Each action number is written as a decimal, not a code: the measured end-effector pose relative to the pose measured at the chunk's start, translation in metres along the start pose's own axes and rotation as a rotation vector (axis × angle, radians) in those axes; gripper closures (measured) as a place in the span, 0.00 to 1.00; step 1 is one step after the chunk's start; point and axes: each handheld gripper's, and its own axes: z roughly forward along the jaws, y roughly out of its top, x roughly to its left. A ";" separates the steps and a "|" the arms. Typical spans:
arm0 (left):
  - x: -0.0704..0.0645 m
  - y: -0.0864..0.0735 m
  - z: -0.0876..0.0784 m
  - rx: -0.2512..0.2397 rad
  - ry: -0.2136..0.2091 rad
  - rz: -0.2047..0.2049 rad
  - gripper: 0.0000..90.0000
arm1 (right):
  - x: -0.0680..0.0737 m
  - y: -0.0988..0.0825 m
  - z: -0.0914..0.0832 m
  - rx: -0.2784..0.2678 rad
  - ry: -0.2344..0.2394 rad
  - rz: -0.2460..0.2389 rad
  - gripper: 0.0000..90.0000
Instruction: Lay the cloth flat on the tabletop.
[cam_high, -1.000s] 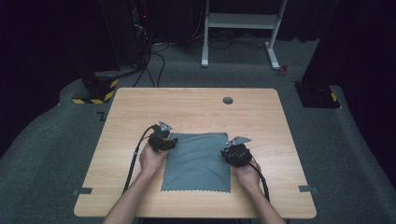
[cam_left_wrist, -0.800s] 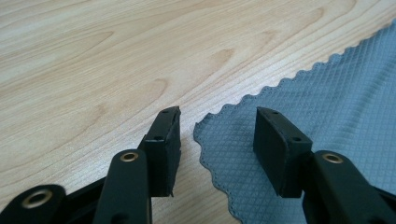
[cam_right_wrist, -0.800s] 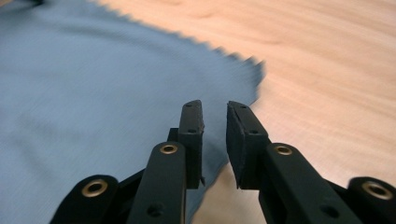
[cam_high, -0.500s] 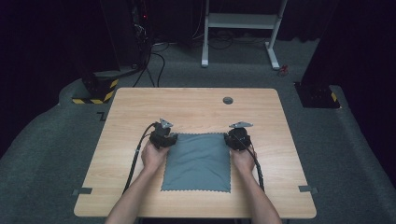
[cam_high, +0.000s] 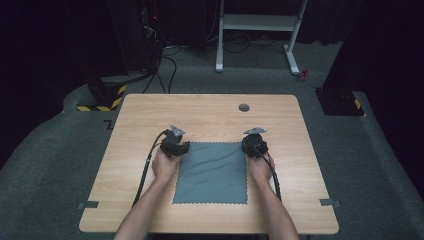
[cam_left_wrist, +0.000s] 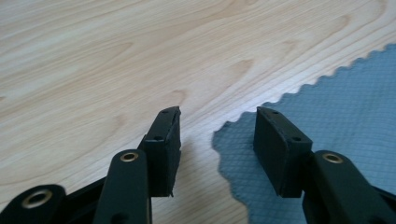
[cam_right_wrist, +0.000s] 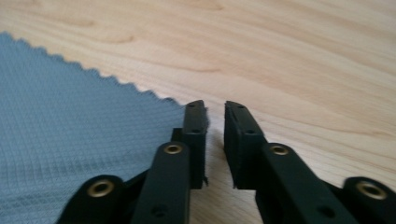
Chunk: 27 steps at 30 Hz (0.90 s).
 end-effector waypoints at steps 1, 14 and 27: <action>0.001 0.000 -0.002 0.001 0.006 0.003 0.57 | -0.002 0.000 -0.003 -0.013 0.003 0.017 0.85; -0.028 -0.040 -0.045 -0.020 -0.207 0.074 0.52 | 0.032 -0.049 -0.045 -0.047 0.195 -0.116 0.78; -0.021 -0.065 -0.060 -0.061 -0.191 0.017 0.46 | 0.042 -0.078 -0.073 -0.074 0.249 -0.140 0.71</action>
